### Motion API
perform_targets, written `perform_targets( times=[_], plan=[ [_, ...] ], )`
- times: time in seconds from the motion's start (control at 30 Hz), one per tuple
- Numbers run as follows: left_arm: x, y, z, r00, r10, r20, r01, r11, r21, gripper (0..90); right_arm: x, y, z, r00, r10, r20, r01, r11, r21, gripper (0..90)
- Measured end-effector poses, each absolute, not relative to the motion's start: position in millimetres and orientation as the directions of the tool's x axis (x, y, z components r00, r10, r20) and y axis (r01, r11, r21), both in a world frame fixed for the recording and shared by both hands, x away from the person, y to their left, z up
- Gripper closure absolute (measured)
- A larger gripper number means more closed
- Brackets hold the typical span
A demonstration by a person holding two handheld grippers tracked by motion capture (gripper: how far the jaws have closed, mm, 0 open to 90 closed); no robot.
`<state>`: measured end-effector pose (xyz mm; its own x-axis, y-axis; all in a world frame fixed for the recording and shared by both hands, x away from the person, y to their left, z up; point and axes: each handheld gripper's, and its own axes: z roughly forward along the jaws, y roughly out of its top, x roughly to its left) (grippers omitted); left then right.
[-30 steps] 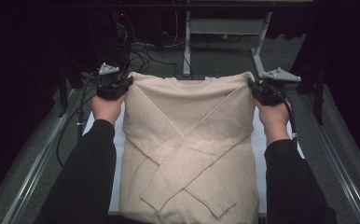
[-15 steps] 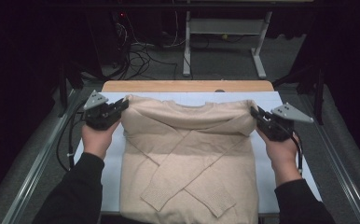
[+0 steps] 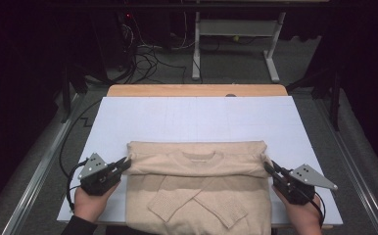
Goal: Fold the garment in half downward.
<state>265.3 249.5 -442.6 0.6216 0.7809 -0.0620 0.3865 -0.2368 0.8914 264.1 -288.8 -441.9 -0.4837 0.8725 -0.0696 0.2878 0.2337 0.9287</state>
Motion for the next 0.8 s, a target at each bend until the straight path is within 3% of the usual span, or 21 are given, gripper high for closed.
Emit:
perform_targets(
  times=[0.1, 0.4, 0.47, 0.57, 0.63, 0.8],
  plan=[
    [253.9, 250.5, -451.9, 0.630, 0.772, -0.081, 0.413, -0.244, 0.878, 79.8, 252.0, -287.2, -442.7, -0.495, 0.862, -0.111, 0.287, 0.283, 0.915, 82.1],
    [260.0, 246.7, -476.8, 0.636, 0.763, -0.113, 0.509, -0.306, 0.804, 77.0, 250.0, -286.7, -467.3, -0.517, 0.854, -0.060, 0.420, 0.314, 0.852, 79.1],
    [261.5, 248.3, -477.4, 0.636, 0.761, -0.129, 0.513, -0.291, 0.808, 73.8, 250.5, -287.1, -468.1, -0.521, 0.852, -0.052, 0.422, 0.311, 0.852, 70.7],
    [262.0, 250.6, -475.8, 0.628, 0.766, -0.138, 0.511, -0.272, 0.815, 60.3, 251.2, -289.3, -464.5, -0.516, 0.857, -0.008, 0.423, 0.263, 0.867, 55.4],
    [261.7, 250.7, -473.2, 0.613, 0.776, -0.149, 0.519, -0.253, 0.817, 59.8, 249.7, -289.2, -460.0, -0.509, 0.861, -0.012, 0.404, 0.251, 0.880, 48.6],
    [260.5, 245.4, -464.2, 0.593, 0.793, -0.138, 0.493, -0.223, 0.841, 47.5, 248.5, -287.2, -446.2, -0.497, 0.868, 0.006, 0.367, 0.204, 0.908, 40.7]
  ],
)
